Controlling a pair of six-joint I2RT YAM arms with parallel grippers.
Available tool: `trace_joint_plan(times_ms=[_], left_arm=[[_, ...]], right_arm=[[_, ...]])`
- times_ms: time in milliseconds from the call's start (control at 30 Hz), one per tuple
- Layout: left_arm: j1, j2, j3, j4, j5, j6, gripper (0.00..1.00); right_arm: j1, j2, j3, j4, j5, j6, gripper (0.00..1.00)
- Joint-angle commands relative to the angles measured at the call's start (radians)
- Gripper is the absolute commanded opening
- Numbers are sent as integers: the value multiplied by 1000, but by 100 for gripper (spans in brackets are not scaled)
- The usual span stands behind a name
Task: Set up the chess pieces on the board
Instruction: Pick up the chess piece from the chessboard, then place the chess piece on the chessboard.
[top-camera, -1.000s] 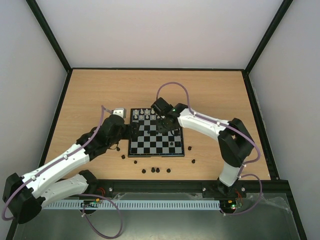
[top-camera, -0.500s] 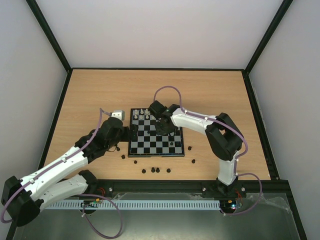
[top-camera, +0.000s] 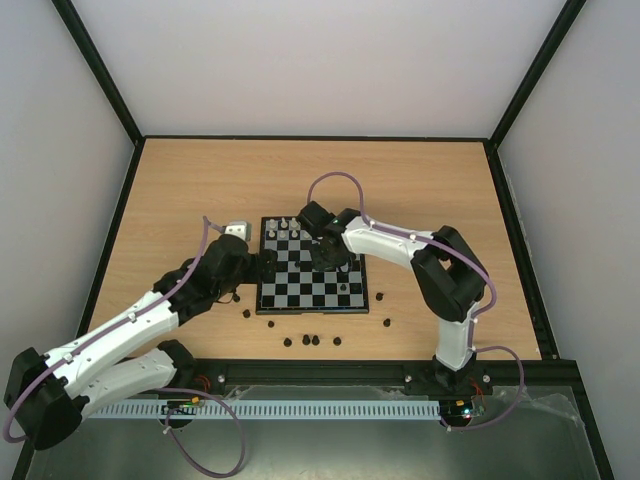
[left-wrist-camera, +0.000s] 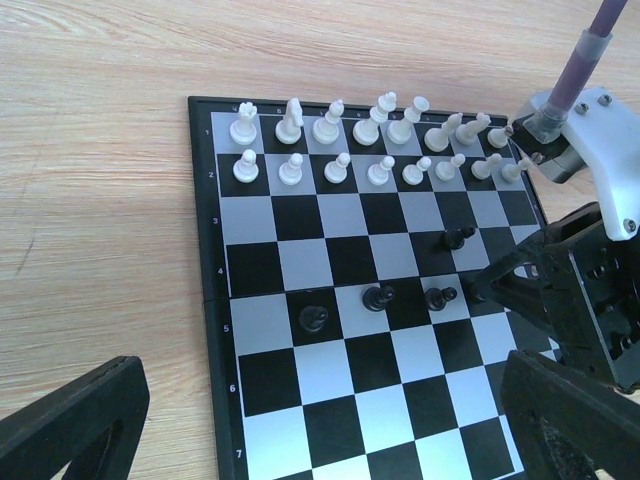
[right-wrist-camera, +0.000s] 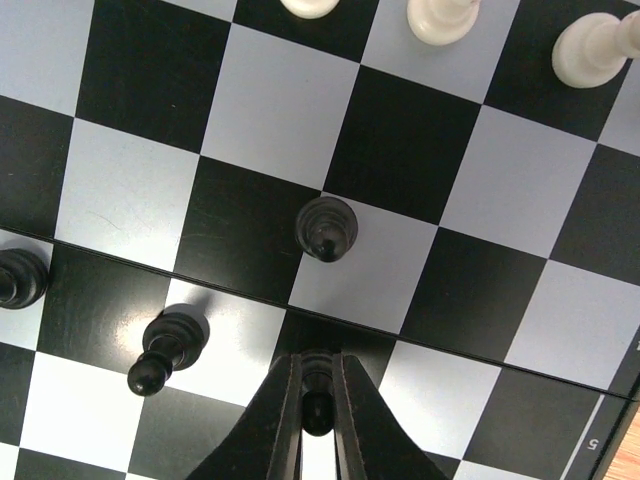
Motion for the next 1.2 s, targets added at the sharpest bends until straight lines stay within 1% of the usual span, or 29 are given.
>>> trace_joint_plan(times_ms=[0,267,533,767,1167], left_arm=[[7,5,-5,16,-1,-3,99],[7,5,15,-4,-11,-2,99],[7,10,13,-12,0,-8,99],[7,12,9,-19,5,-8,99],[7,24,13,-9,4,-9,99]], right_arm=[[-5,-40,-30,-41,-16,-4,7],[27,-159,-87,-69,-22,3,7],[76,-223,-152,-87,-24,33,7],[119,-216,-193,-69,-32,60,7],[124,-156,-177,-57,-36,44,8]])
